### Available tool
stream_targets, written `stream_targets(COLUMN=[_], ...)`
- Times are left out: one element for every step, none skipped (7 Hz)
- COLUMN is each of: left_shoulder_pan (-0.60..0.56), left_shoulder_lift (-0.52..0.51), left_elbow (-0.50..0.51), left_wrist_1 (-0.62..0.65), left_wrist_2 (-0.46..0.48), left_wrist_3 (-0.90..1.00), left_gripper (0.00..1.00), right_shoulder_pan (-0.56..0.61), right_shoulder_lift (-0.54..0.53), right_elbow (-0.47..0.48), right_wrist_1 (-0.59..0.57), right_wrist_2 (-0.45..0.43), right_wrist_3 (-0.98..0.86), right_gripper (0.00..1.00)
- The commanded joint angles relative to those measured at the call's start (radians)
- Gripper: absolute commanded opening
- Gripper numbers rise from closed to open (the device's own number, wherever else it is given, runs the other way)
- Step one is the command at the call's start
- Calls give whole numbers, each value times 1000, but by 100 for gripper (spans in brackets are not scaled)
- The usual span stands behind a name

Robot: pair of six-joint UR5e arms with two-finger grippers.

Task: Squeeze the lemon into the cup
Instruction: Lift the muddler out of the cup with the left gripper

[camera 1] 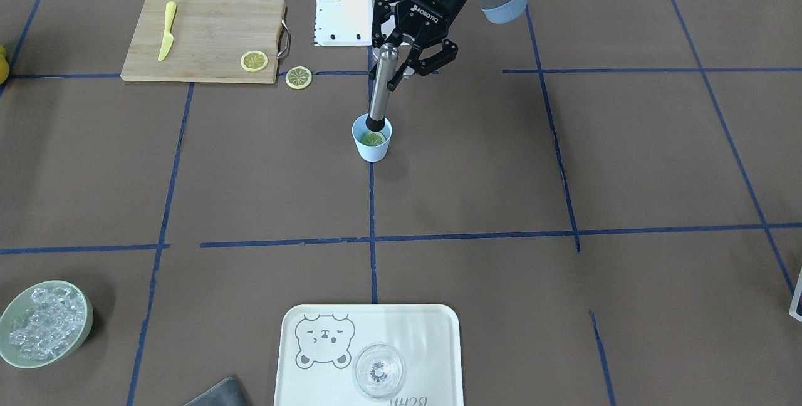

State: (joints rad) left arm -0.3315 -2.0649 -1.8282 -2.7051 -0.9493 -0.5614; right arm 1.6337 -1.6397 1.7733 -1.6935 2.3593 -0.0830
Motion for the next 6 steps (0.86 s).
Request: stream_targets(left_shoulder_pan=[-73,-80,-78,-78,-78,-81], left_shoulder_lift=[95,126,165,222,248,258], left_elbow=[-90,-144,-190,-260,-307,-327], left_wrist_1=[95,164,274,380,463,481], left_wrist_2=[-124,-137,-138,-140,-143,-213], left_wrist_3=[3,3,1,0,-14,-90], left_gripper=[0,0,0,0,0,0], right_shoulder_pan=[0,0,0,0,0,0], right_shoulder_lift=[3,6,6,8,8,0], right_elbow=[1,1,1,-2,-3,-8], right_wrist_1=[0,0,0,0,2,0], right_wrist_2=[0,0,0,-3,-9,-11], right_wrist_3=[2,2,3,0,-6,-6], right_gripper=[100,100,100,100,100,100])
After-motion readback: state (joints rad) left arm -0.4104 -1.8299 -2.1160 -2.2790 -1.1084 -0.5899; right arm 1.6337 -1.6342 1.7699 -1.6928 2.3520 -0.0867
